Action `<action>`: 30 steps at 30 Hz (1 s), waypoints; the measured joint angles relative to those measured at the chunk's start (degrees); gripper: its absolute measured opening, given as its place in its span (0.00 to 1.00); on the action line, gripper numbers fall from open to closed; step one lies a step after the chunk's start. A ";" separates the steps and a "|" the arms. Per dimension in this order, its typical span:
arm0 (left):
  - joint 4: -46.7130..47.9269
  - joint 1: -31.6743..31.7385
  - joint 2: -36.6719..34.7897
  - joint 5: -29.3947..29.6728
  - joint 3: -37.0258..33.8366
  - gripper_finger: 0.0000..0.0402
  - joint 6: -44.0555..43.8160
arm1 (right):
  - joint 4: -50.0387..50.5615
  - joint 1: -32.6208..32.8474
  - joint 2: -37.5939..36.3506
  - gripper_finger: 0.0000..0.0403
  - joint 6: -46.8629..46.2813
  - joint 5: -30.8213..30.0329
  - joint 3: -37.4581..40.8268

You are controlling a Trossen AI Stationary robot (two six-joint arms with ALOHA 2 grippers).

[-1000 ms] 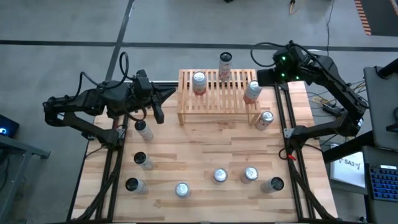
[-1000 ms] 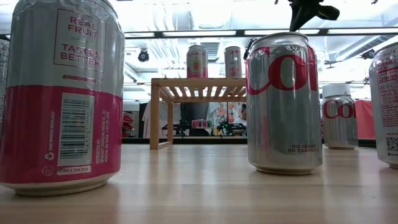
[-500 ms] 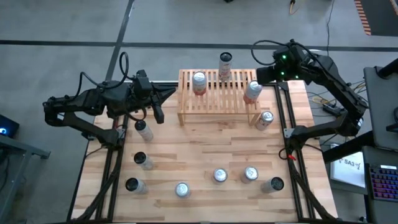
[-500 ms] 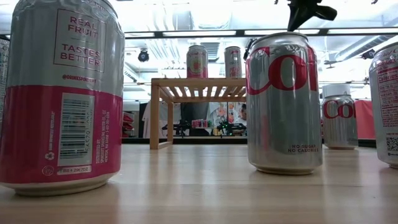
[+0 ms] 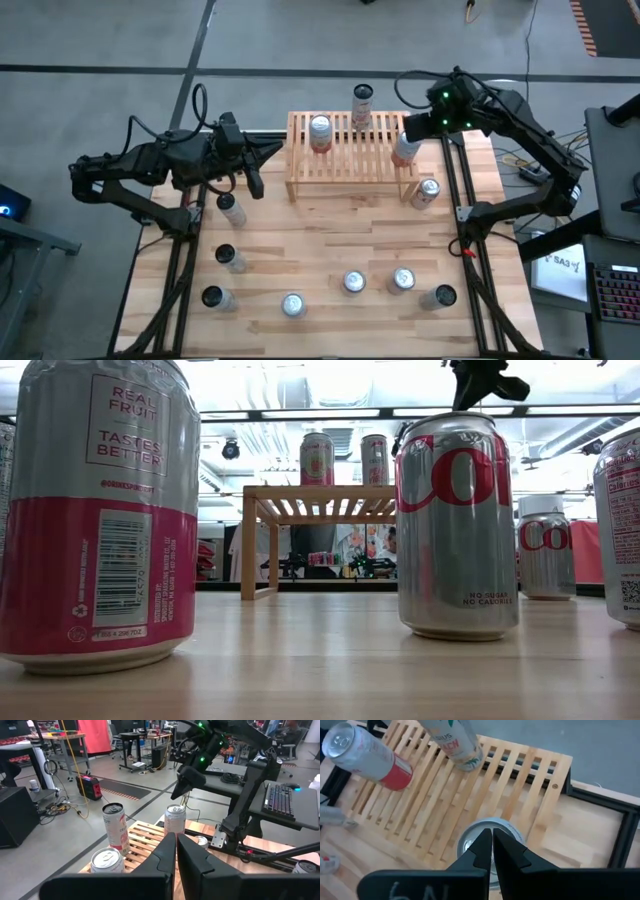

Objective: Place canned beverage on shelf
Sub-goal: Put the orange and white soda can on the shelf

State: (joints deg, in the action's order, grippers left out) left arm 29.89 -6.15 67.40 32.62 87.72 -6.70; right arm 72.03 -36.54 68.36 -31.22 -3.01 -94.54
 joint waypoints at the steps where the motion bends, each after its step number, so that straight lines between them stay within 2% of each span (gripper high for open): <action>1: 0.00 -0.01 0.00 -0.01 0.00 0.00 0.00 | 0.19 0.15 0.00 0.02 0.31 -0.01 0.01; 13: 0.20 -0.01 0.00 -0.02 0.00 0.00 0.01 | 0.00 0.29 0.00 0.02 0.80 -1.64 2.82; 30: 0.79 -0.01 0.01 -0.02 0.00 0.00 0.00 | 2.97 0.30 0.02 0.02 -0.31 -1.50 2.86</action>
State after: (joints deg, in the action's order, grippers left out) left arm 30.68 -6.16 67.40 32.60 87.72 -6.70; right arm 74.99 -36.23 68.38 -31.53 -4.51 -91.68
